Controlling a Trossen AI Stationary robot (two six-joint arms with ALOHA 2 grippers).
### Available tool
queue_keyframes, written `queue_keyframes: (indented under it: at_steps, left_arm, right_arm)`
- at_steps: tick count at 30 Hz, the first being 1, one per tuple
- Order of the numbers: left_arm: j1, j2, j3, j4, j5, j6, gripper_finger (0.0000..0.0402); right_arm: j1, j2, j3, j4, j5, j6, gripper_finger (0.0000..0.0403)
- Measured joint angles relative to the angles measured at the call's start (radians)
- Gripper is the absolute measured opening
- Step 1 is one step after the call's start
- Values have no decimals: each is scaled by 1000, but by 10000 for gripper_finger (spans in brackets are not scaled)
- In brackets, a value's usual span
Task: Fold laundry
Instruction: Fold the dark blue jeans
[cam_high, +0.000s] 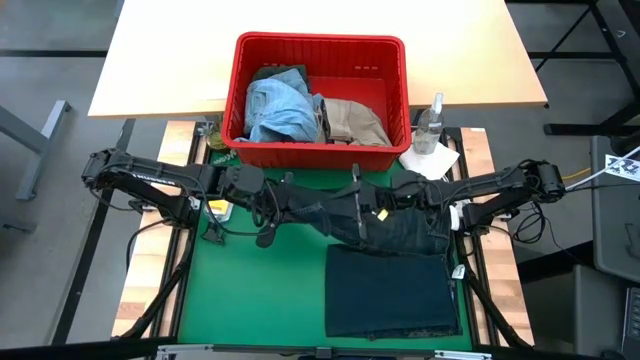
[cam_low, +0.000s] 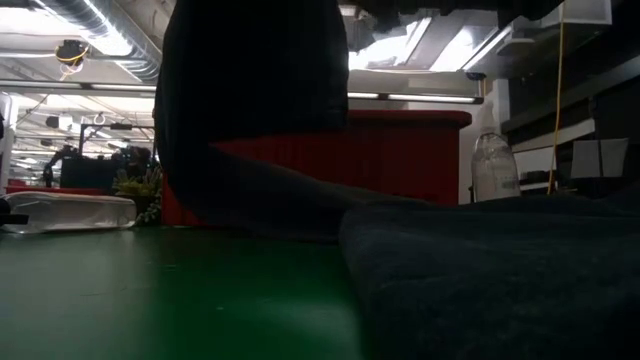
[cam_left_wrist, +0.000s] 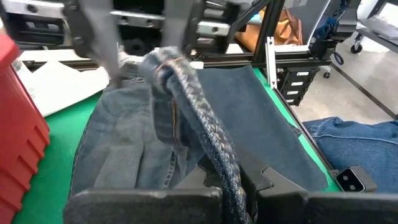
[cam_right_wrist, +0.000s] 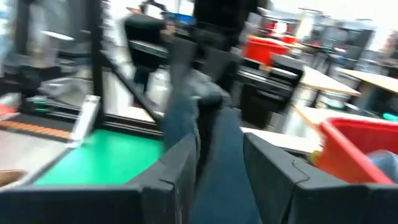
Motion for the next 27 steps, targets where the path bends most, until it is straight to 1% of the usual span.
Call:
queue_keyframes:
  at_steps: [2, 4, 8, 11, 14, 17, 19, 21, 23, 25, 27]
  left_arm:
    - [0, 0, 0, 0, 0, 0, 0]
    - [0, 0, 0, 0, 0, 0, 0]
    - [0, 0, 0, 0, 0, 0, 0]
    - [0, 0, 0, 0, 0, 0, 0]
    - [0, 0, 0, 0, 0, 0, 0]
    - [0, 0, 0, 0, 0, 0, 0]
    - [0, 0, 0, 0, 0, 0, 0]
    - [0, 0, 0, 0, 0, 0, 0]
    - [0, 0, 0, 0, 0, 0, 0]
    - [0, 0, 0, 0, 0, 0, 0]
    - [0, 0, 0, 0, 0, 0, 0]
  right_arm:
    - [0, 0, 0, -2, 67, 0, 136]
    - [0, 0, 0, -2, 101, 0, 136]
    - [0, 0, 0, -1, 108, 0, 136]
    - [0, 0, 0, -1, 83, 0, 143]
    - [0, 0, 0, 1, 82, 23, 170]
    - [0, 0, 0, 1, 122, 62, 211]
    - [0, 0, 0, 1, 128, 64, 237]
    - [-1, 0, 0, 1, 88, 65, 257]
    - [-1, 0, 0, 1, 9, 52, 271]
    - [0, 0, 0, 1, -61, 49, 279]
    - [1, 0, 0, 1, -97, 47, 283]
